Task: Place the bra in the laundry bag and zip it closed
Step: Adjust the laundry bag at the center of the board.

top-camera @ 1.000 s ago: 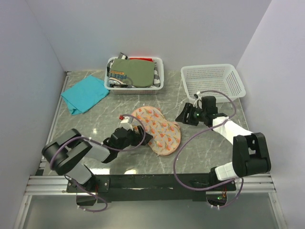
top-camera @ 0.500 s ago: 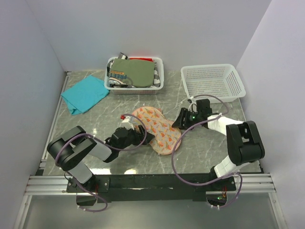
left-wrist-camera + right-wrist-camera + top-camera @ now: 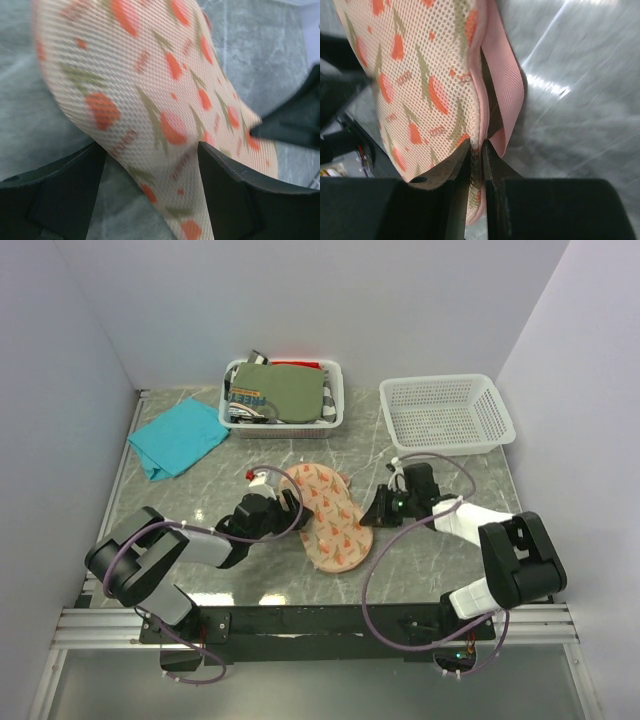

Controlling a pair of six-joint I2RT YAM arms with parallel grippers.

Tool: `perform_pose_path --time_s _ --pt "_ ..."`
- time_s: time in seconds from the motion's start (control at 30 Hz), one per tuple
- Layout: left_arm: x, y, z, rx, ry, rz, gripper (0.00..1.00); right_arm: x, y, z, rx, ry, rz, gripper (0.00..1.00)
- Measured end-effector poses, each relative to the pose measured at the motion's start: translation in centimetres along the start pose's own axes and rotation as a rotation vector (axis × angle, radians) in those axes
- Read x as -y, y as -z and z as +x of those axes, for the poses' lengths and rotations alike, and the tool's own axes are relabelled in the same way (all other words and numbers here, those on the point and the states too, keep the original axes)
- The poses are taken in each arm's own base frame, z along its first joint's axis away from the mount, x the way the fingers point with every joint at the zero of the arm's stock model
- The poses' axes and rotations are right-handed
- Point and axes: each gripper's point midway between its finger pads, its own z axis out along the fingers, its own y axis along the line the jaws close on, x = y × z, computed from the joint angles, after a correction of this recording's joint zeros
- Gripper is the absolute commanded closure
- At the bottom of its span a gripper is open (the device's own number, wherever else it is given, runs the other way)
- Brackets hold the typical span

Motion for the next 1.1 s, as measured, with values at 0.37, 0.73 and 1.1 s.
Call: perform_pose_path --time_s 0.37,0.73,1.1 --pt "-0.7 -1.7 -2.6 0.020 -0.017 -0.049 0.22 -3.7 -0.8 6.4 -0.097 0.068 -0.052 0.72" --pt "-1.1 -2.3 -3.3 0.012 -0.051 -0.079 0.18 -2.8 -0.3 5.9 -0.060 0.056 0.035 0.52" --pt "-1.0 1.6 -5.6 0.109 -0.063 -0.113 0.18 -2.4 1.1 1.8 0.083 0.091 0.176 0.47"
